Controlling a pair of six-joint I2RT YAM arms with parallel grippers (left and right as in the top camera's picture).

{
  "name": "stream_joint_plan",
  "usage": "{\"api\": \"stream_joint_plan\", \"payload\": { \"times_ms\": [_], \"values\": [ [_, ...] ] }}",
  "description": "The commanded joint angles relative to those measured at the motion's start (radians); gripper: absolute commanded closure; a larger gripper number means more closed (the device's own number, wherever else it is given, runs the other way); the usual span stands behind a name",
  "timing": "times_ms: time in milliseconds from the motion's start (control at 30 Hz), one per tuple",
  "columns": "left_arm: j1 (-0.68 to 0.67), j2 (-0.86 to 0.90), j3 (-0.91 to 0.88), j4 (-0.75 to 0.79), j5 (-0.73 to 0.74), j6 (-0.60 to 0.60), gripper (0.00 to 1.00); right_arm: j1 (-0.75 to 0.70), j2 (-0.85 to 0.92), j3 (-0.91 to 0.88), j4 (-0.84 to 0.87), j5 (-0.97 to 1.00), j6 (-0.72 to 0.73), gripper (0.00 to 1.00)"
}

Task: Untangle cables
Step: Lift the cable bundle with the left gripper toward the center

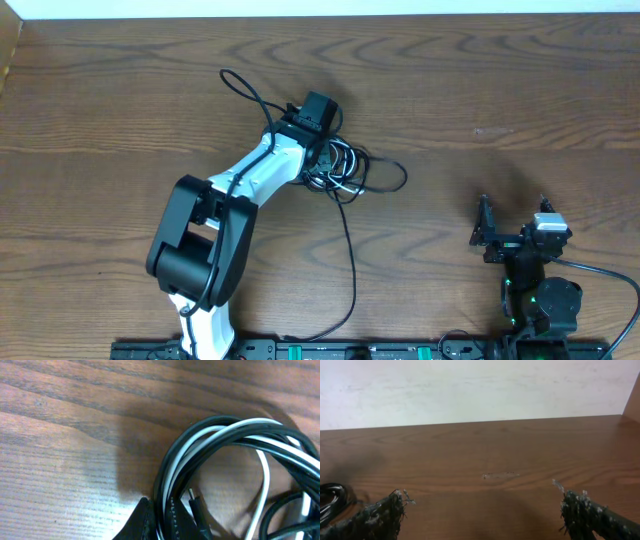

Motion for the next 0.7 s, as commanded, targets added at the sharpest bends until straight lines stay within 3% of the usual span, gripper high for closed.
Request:
{"api": "stream_joint_plan", "payload": {
  "times_ms": [0,167,467,600,667],
  "values": [
    [0.002,-0.135,0.006,-0.006,0.022,0.108,0.93,0.005,-0.003,-0.001,-0.004,0.005,0.009,0.01],
    [0.002,-0.335,0.006,-0.006,0.021,0.201,0.92,0.005,-0.003,-0.001,-0.004,0.005,0.009,0.01],
    [0.002,-0.491,0.006,-0.007,0.024,0.222,0.93,0.005,-0.003,-0.001,-0.004,0.005,0.009,0.01],
    [0.002,-0.510,0.006,-0.006,0.105,0.227,0.93,0.005,-0.003,-0.001,-0.004,0.005,0.009,0.01],
    [0.002,-0.511,0.006,0.000,0.219,0.275,0.93,0.005,-0.003,-0.001,-0.004,0.005,0.009,0.01]
  ]
}}
